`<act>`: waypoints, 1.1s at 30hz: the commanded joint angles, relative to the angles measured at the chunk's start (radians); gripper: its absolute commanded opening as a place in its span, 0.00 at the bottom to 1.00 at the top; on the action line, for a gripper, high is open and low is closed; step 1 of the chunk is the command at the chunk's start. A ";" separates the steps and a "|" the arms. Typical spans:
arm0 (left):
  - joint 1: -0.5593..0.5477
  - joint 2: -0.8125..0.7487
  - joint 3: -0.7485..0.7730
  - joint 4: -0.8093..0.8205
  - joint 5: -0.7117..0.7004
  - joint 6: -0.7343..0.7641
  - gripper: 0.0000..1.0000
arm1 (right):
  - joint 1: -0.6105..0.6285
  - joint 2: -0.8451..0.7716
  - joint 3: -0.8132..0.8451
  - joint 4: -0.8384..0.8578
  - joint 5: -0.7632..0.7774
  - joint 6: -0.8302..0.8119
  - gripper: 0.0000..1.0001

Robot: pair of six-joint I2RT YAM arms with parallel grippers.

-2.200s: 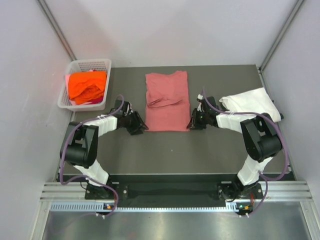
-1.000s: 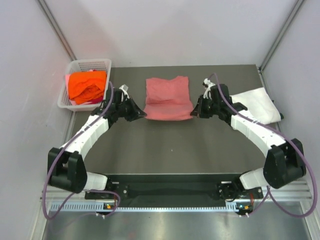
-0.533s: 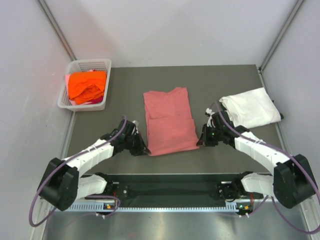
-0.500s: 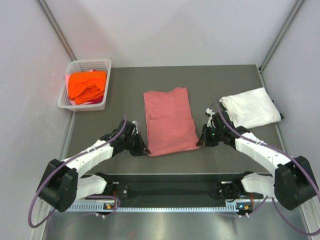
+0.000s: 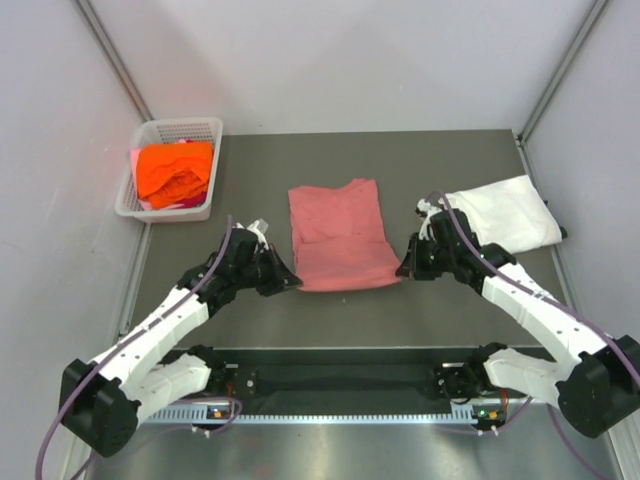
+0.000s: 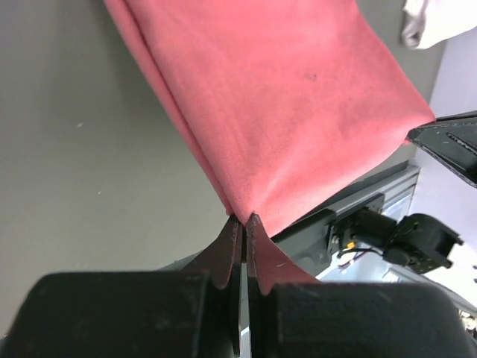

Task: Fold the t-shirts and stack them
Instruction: Fold the tshirt

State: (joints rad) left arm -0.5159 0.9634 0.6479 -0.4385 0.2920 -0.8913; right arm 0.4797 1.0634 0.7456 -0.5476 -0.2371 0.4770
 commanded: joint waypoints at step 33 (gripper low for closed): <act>0.402 1.134 1.064 0.112 0.129 0.020 0.82 | -0.243 1.110 1.238 0.014 -0.093 -0.063 0.67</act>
State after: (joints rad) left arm -0.1146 2.0785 1.5948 -0.2600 0.4816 -0.9150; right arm 0.2604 2.1681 1.9293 -0.5339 -0.3168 0.4057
